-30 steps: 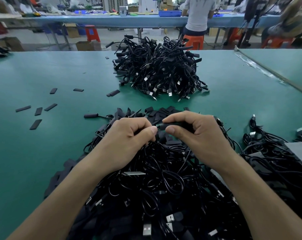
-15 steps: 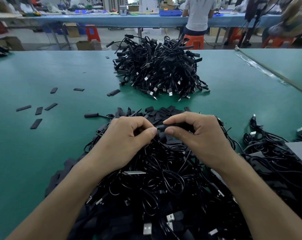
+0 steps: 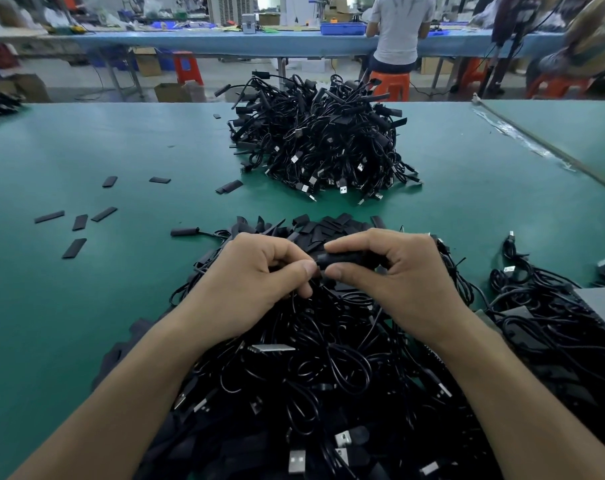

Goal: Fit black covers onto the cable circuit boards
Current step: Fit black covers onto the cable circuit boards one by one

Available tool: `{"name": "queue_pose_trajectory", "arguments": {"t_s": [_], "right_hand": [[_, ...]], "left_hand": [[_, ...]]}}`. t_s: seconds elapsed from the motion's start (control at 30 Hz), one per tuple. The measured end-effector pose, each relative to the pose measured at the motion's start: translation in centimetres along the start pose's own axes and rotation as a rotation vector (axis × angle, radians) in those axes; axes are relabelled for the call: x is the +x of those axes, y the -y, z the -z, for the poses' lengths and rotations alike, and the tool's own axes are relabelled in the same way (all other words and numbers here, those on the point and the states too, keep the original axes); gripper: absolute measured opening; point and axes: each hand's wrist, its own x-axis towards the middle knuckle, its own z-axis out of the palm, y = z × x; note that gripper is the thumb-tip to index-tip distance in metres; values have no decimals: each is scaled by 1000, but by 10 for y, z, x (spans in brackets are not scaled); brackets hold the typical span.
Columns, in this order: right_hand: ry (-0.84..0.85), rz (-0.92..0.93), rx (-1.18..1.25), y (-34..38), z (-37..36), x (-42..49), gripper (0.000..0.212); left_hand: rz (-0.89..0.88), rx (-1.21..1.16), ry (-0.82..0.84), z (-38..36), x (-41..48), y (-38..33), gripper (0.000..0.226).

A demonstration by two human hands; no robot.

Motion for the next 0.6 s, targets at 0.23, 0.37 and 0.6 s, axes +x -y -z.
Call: {"name": "queue_pose_trajectory", "arguments": {"t_s": [0.23, 0.37, 0.6], "right_hand": [[-206, -118, 193, 4, -5, 0, 30], [-199, -129, 178, 3, -7, 1, 32], [-194, -138, 218, 4, -8, 1, 24]], "left_hand": [[32, -101, -62, -6, 0, -5, 19], [46, -119, -99, -9, -1, -6, 20], [42, -139, -81, -8, -1, -4, 19]]}}
